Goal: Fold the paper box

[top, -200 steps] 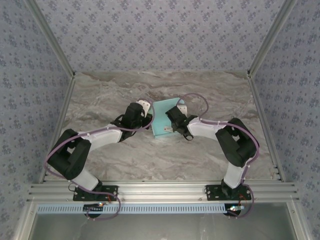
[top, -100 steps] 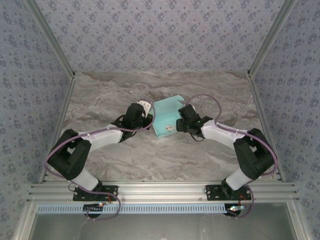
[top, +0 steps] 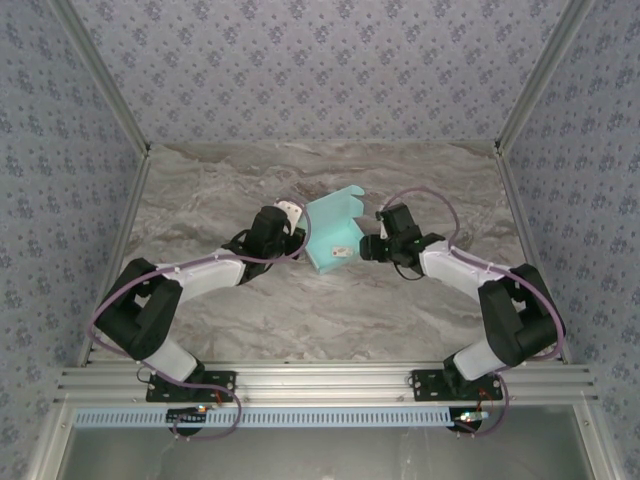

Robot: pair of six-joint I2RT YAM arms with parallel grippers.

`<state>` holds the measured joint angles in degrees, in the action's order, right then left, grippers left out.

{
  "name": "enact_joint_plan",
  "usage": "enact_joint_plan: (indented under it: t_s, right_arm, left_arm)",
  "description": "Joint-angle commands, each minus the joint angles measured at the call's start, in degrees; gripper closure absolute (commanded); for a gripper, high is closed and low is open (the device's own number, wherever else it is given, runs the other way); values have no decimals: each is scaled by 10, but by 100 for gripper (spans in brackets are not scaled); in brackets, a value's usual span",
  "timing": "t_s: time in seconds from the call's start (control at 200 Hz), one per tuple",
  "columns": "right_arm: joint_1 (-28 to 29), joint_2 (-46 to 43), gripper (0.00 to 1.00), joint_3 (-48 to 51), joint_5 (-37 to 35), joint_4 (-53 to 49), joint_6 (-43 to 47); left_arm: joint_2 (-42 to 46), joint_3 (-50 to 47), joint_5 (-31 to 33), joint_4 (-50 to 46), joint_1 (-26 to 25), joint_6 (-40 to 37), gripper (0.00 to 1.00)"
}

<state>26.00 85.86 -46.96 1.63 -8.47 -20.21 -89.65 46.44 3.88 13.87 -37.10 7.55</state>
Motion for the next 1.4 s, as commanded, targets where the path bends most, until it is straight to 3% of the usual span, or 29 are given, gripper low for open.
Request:
enact_joint_plan:
  t_s: [0.0, 0.205, 0.38, 0.58, 0.8, 1.039, 1.314, 1.394]
  right_arm:
    - [-14, 1, 45, -16, 31, 2, 59]
    - [-45, -27, 42, -13, 50, 21, 102]
    - [-90, -29, 39, -23, 128, 70, 167]
    - [-108, 13, 38, -58, 194, 95, 247]
    - [-104, 57, 39, -90, 238, 98, 286]
    - [-100, 92, 52, -121, 247, 90, 307]
    - [-87, 100, 84, -138, 215, 65, 325]
    - [-77, 96, 88, -137, 175, 56, 316]
  left_arm:
    - [18, 10, -23, 4, 2, -23, 100]
    - [13, 16, -53, 6, 4, -63, 100]
    - [13, 27, -97, -4, 19, -101, 100]
    - [14, 36, -154, -15, 45, -126, 100]
    - [8, 49, -167, -24, 53, -133, 100]
    - [1, 51, -168, -27, 52, -133, 100]
    - [-4, 54, -165, -28, 52, -129, 100]
    - [-7, 56, -150, -31, 53, -120, 100]
